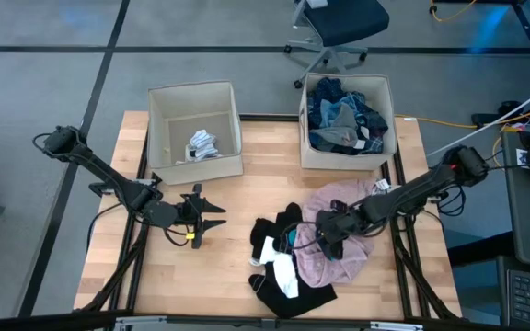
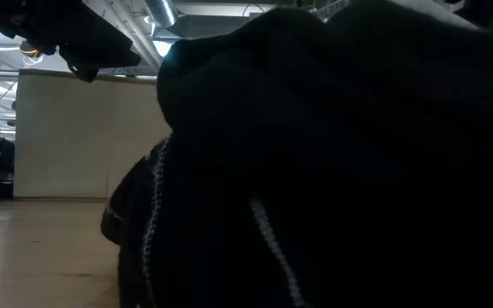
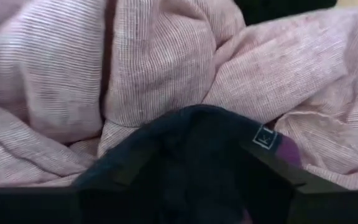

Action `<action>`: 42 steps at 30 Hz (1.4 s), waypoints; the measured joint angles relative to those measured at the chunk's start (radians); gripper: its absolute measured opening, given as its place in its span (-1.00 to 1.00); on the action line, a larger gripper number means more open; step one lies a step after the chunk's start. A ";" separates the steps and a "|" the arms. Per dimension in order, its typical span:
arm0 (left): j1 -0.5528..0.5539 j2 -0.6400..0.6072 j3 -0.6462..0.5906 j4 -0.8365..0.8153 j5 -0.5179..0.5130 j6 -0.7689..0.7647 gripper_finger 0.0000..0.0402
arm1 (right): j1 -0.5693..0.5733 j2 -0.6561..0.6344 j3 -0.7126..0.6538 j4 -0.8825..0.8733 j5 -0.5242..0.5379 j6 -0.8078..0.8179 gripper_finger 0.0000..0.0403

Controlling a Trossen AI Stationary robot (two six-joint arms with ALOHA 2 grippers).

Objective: Sort clothes
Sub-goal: Put the dark blue sock into the right laundry bin

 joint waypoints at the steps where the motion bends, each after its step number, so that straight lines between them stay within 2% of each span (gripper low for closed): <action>1: 0.000 0.000 0.000 0.000 0.000 0.000 -0.33 | 0.000 0.009 0.000 -0.001 -0.001 0.001 -0.11; 4: 0.000 0.000 0.000 -0.001 0.000 0.000 -0.33 | 0.000 0.025 0.000 -0.001 -0.001 0.001 -0.40; 8: 0.000 0.000 0.000 0.000 0.000 0.000 -0.33 | 0.000 0.023 0.000 -0.003 -0.001 -0.008 -0.87; 9: 0.000 0.000 0.000 0.000 0.000 0.000 -0.33 | 0.000 0.020 0.000 -0.009 -0.001 -0.015 -0.93; 13: 0.000 0.000 0.000 0.001 0.000 -0.007 -0.33 | 0.000 0.013 0.037 -0.097 0.020 0.005 -0.91; 16: 0.000 0.000 0.000 0.001 0.000 -0.005 -0.33 | 0.000 0.013 0.102 -0.210 0.047 -0.003 -0.97; 21: 0.000 0.000 0.000 0.001 0.000 -0.007 -0.33 | -0.002 0.013 0.239 -0.409 0.147 -0.051 -0.96; 28: 0.000 0.000 0.000 0.000 0.000 -0.003 -0.33 | -0.003 0.013 0.409 -0.630 0.370 -0.093 -0.98; 33: 0.000 0.000 0.000 0.000 0.000 -0.006 -0.33 | -0.006 0.012 0.518 -0.786 0.642 -0.060 -0.99; 36: 0.000 0.000 0.000 0.001 0.000 -0.007 -0.33 | -0.038 0.011 0.584 -0.891 0.774 -0.029 -0.99; 42: 0.000 0.000 0.000 0.002 0.000 -0.008 -0.33 | -0.173 -0.029 0.684 -1.009 0.910 -0.025 -0.99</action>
